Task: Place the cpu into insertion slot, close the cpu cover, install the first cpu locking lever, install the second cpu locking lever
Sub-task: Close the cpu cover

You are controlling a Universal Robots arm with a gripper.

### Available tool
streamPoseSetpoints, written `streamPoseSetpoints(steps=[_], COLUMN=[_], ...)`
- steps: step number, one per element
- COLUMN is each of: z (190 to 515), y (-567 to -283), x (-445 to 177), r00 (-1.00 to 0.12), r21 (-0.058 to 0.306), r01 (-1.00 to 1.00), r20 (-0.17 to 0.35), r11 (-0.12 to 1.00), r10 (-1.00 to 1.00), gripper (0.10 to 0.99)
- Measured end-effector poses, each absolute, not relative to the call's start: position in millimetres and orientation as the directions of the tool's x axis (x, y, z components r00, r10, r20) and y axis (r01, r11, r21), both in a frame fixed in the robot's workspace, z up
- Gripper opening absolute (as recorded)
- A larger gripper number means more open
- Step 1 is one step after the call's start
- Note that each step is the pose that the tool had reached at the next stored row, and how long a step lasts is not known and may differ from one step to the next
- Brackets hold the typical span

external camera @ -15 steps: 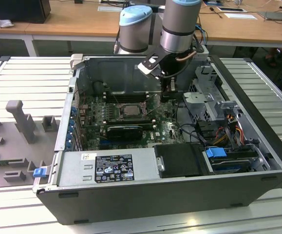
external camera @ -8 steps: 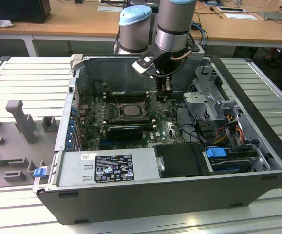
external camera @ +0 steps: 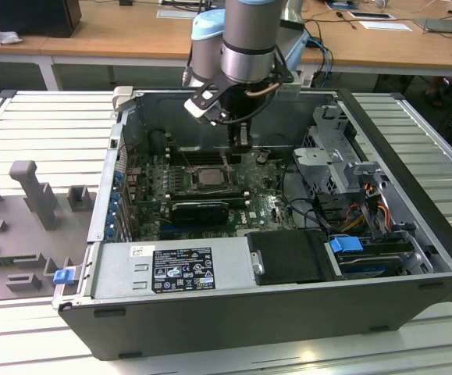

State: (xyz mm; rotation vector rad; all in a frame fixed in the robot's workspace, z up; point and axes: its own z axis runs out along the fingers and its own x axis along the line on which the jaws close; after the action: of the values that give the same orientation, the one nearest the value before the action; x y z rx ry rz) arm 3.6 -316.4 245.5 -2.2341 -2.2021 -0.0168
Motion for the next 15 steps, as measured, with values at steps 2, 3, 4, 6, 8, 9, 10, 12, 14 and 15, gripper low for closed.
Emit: streamPoseSetpoints(steps=[2, 3, 4, 6, 8, 9, 10, 12, 14, 15], z=[240, 233, 227, 225, 224, 224, 224, 223, 224, 223], y=[-316, -316, -316, -316, -316, -316, -316, -316, -316, -316], x=[-4, -7, -11, -19, -28, -30, -30, -31, -33, -34], r00=[0.013, 0.002, -0.013, -0.014, -0.014, -0.014, -0.014, -0.014, -0.014, -0.014], r21=[0.005, 0.005, 0.005, 0.005, 0.006, 0.006, 0.006, 0.006, 0.006, 0.006], r01=[1.0, 1.0, 1.0, 1.0, 1.0, 1.0, 1.0, 1.0, 1.0, 1.0], r20=[0.011, 0.011, 0.011, 0.01, 0.01, 0.01, 0.01, 0.011, 0.01, 0.011], r11=[-0.013, -0.002, 0.013, 0.014, 0.014, 0.014, 0.014, 0.014, 0.014, 0.014], r10=[1.0, 1.0, 1.0, 1.0, 1.0, 1.0, 1.0, 1.0, 1.0, 1.0], gripper=[0.106, 0.106, 0.106, 0.106, 0.106, 0.106, 0.106, 0.106, 0.106, 0.106])
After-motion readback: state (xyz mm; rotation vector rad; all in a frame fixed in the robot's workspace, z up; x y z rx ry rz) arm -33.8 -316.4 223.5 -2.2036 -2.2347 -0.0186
